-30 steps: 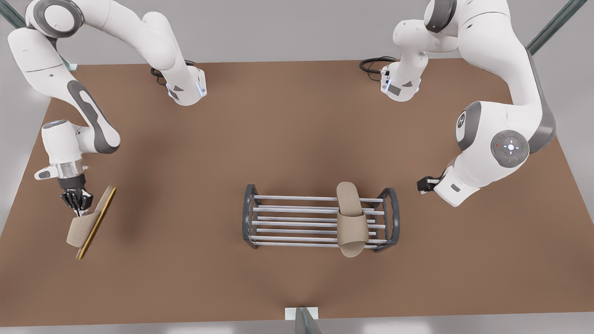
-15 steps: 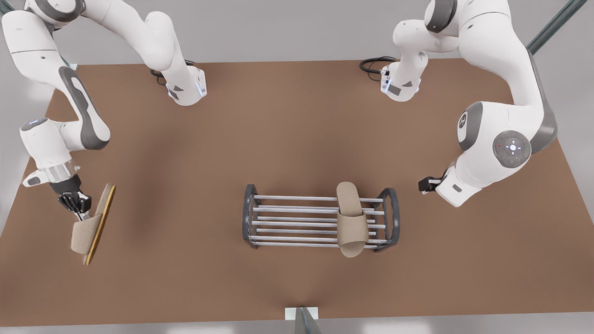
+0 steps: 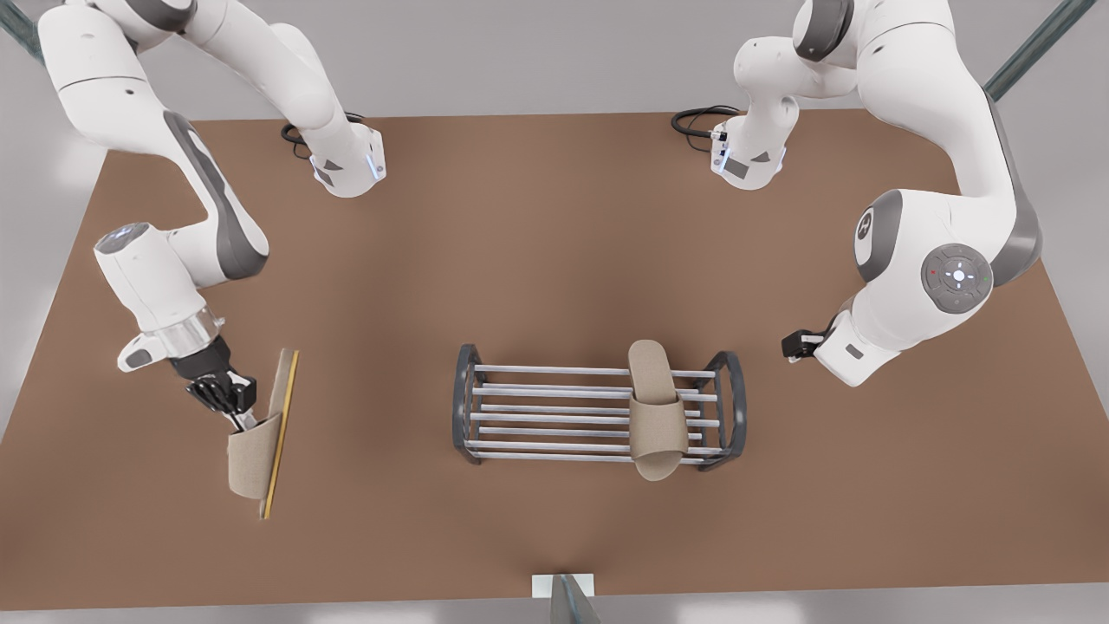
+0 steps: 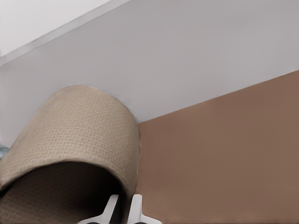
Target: Place the right shoe on the shoe rack with the right arm, and place the left shoe on the shoe rack with the left arm
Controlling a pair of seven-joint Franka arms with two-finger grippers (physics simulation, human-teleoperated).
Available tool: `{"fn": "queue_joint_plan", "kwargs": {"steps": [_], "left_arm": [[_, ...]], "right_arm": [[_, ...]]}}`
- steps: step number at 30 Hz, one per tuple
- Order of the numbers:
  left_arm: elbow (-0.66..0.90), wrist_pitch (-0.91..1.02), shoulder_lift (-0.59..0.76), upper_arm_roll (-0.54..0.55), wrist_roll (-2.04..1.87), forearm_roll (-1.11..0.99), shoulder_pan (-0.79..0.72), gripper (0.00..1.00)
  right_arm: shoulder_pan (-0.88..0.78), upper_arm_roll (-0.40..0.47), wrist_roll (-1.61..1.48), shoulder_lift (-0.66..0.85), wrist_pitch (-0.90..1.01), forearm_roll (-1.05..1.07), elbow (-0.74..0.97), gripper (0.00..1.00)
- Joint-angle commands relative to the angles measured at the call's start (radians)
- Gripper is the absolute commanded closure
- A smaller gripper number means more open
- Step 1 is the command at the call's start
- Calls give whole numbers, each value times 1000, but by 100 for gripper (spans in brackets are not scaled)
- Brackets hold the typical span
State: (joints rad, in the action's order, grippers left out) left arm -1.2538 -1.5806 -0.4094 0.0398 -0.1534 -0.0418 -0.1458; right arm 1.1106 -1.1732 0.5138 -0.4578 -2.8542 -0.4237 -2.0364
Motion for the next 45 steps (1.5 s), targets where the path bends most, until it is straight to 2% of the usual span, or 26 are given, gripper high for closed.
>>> {"fn": "queue_joint_plan", "kwargs": {"steps": [1,11,13,16,24,26,30,34,37,40,43,45], "left_arm": [[0,1,1,0,0,0,0,0],[-1,1,1,0,2,-1,5,0],[2,-1,0,0,0,0,5,0],[2,1,-2,2,-1,2,5,0],[2,1,-2,0,-1,0,5,0],[2,1,-2,0,-1,0,5,0],[2,1,-2,2,-1,0,6,0],[1,2,-2,0,-1,2,6,0],[2,1,-2,0,-1,2,6,0],[0,1,-2,0,-1,0,8,0],[0,1,-2,0,-1,2,12,0],[0,1,-3,2,-1,2,11,0]], "right_arm": [[-37,4,229,22,33,100,2,79],[-225,30,353,96,75,184,70,79],[-305,83,393,114,93,192,94,79],[-351,87,407,131,107,226,113,79],[-598,247,520,171,211,270,236,79],[-727,356,561,176,236,272,272,79],[-885,475,608,174,268,278,324,79],[-1144,701,644,160,288,307,403,79],[-1284,825,655,154,299,347,433,79],[-1515,1034,680,139,311,398,476,79],[-1630,1129,703,97,312,418,513,79],[-1741,1238,709,70,311,441,536,79]]}}
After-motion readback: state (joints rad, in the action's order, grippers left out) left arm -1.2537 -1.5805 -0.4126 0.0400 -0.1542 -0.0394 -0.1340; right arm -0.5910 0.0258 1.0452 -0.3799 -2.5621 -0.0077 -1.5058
